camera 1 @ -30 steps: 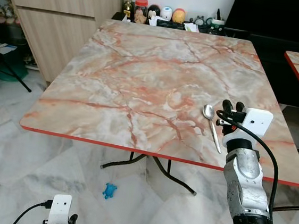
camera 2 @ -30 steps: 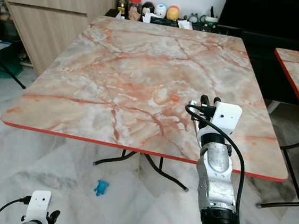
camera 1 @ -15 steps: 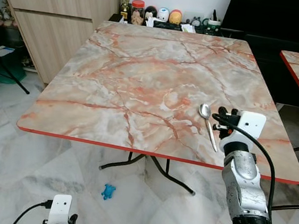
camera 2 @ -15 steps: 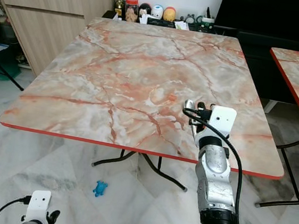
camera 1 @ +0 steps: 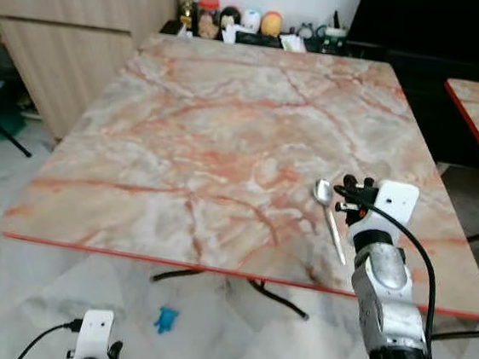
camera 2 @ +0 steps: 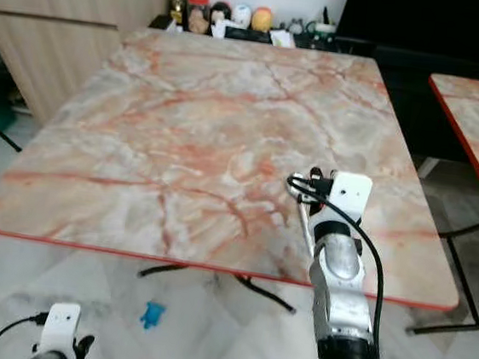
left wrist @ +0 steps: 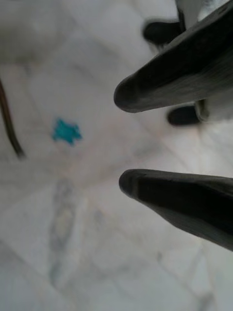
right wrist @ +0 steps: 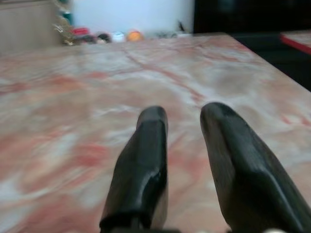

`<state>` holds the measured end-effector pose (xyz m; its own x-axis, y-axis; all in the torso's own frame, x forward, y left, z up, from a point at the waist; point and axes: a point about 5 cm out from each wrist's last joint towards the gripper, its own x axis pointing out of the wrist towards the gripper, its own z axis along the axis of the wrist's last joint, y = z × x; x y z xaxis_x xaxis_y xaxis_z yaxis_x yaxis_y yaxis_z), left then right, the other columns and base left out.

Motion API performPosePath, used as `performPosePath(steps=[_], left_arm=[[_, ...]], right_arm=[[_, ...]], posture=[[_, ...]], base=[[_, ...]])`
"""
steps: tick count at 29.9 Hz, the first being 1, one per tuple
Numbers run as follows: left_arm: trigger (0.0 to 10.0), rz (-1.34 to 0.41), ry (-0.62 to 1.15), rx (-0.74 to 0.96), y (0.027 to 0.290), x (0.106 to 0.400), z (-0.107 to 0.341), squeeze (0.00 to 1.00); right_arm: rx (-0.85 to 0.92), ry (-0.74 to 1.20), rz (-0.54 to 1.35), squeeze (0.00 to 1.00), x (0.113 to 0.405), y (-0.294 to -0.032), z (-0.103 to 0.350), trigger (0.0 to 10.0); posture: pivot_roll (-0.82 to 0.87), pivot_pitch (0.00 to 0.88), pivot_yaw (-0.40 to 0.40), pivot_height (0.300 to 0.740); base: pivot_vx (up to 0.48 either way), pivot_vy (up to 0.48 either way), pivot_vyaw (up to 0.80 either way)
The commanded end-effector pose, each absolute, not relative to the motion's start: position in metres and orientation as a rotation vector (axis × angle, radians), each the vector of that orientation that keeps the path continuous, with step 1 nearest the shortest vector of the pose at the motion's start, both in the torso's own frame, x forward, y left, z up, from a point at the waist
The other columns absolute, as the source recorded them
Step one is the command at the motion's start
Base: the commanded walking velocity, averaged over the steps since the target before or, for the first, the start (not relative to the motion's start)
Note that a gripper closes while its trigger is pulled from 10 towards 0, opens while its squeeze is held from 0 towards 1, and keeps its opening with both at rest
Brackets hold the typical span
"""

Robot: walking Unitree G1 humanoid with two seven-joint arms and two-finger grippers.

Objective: Setting the table

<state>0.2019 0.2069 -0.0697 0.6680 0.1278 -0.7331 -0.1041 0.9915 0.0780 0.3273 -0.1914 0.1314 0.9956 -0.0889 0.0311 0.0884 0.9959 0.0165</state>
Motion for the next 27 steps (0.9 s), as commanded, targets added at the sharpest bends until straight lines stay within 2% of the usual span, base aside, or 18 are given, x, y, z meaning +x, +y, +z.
performPosePath(steps=[1,8,9,10,11,12,18,27], left_arm=[[10.0,0.150,0.843,0.043,0.215,0.197,-0.071,0.00],[10.0,0.153,0.845,0.044,0.214,0.197,-0.071,0.00],[10.0,0.153,0.845,0.043,0.214,0.196,-0.071,0.00],[10.0,0.153,0.845,0.043,0.214,0.196,-0.071,0.00],[10.0,0.153,0.846,0.044,0.214,0.196,-0.071,0.00],[10.0,0.153,0.847,0.044,0.214,0.196,-0.072,0.00],[10.0,0.154,0.855,0.046,0.215,0.195,-0.072,0.00],[10.0,0.155,0.862,0.048,0.216,0.194,-0.073,0.00]], right_arm=[[0.020,-0.045,-0.072,0.00,0.329,-0.185,0.136,10.0],[0.040,0.001,-0.048,0.00,0.324,-0.180,0.128,10.0],[0.055,0.013,-0.037,0.09,0.321,-0.178,0.126,10.0],[0.055,0.013,-0.037,0.09,0.321,-0.178,0.126,10.0],[0.057,0.024,-0.037,0.49,0.318,-0.178,0.125,10.0],[0.057,0.035,-0.036,1.00,0.316,-0.177,0.123,10.0],[0.028,0.143,-0.022,1.00,0.295,-0.173,0.112,10.0],[-0.002,0.201,-0.044,1.00,0.277,-0.176,0.113,10.0]], posture=[[0.00,0.052,0.000,0.740],[0.00,0.053,-0.002,0.740],[0.00,0.054,-0.002,0.740],[0.00,0.054,-0.002,0.740],[0.00,0.054,-0.002,0.740],[0.00,0.053,-0.003,0.740],[0.00,0.053,-0.005,0.740],[-0.01,0.041,-0.003,0.740]], base=[[0.300,0.000,0.00],[0.000,0.000,0.00],[0.000,0.000,0.00],[0.000,0.000,0.00],[0.000,0.000,0.00],[0.000,0.000,0.00],[0.000,0.000,0.00],[0.000,0.000,0.00]])
